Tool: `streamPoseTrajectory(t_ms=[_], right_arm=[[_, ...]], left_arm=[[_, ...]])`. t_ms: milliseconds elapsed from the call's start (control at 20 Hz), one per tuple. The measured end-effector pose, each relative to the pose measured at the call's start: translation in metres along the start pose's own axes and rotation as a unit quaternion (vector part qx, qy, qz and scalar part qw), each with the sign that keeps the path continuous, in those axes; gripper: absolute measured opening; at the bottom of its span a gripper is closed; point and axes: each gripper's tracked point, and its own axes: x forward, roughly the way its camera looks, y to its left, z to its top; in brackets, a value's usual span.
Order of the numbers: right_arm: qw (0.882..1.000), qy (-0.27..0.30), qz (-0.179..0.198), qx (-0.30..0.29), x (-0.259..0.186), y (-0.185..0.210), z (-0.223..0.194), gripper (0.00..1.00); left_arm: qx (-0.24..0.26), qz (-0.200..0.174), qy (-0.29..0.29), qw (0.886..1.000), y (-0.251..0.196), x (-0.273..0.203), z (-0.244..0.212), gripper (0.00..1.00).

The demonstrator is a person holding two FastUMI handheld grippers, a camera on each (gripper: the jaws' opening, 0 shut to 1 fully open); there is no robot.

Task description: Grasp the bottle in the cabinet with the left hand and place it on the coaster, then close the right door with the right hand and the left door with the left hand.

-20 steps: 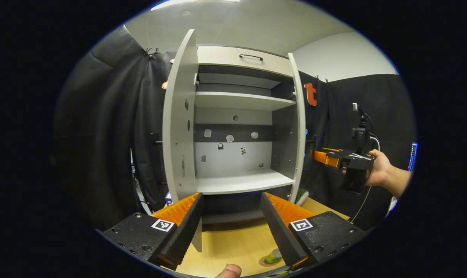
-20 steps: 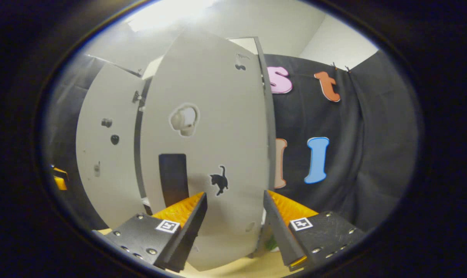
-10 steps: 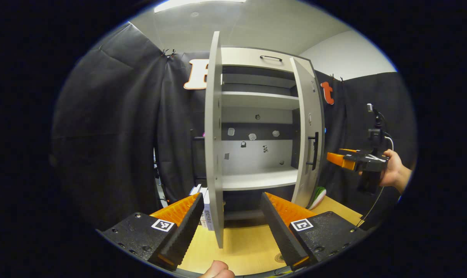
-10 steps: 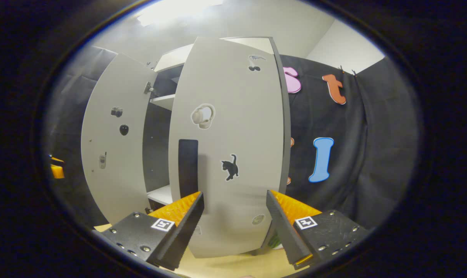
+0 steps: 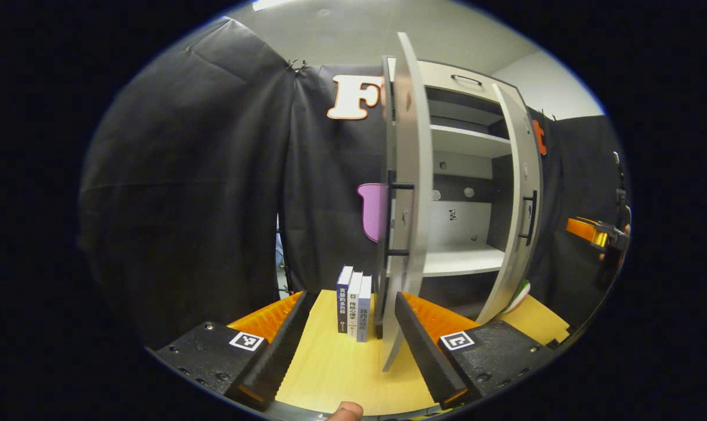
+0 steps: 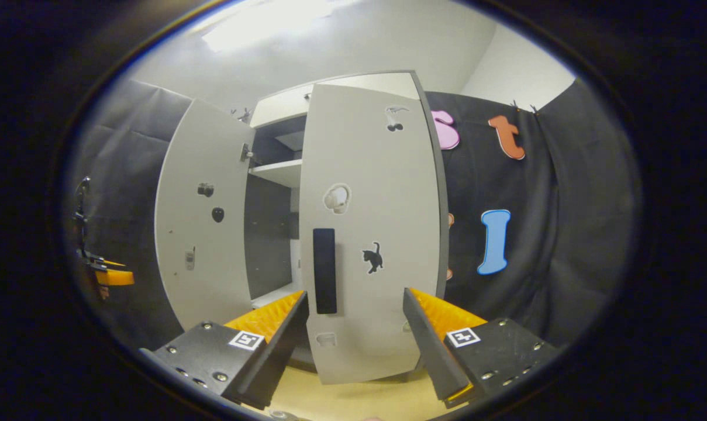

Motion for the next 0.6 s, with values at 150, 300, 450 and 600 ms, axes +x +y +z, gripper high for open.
streamPoseTrajectory(t_ms=[150,300,450,600], right_arm=[[1.0,0.002,0.001,-0.001,-0.007,0.005,-0.004,0.98],[1.0,-0.004,0.003,0.01,-0.015,0.008,-0.007,0.96],[0.999,0.003,-0.016,0.028,-0.026,-0.001,-0.014,0.96],[0.999,0.0,-0.031,0.022,-0.043,-0.01,-0.017,0.98]], left_arm=[[-0.007,0.009,0.003,1.0,0.026,0.02,0.003,0.94],[-0.007,0.005,-0.001,1.0,0.036,0.043,0.013,0.96],[-0.014,-0.014,0.0,1.0,0.029,0.07,0.028,0.92],[-0.013,-0.017,-0.014,1.0,0.018,0.09,0.052,0.94]])
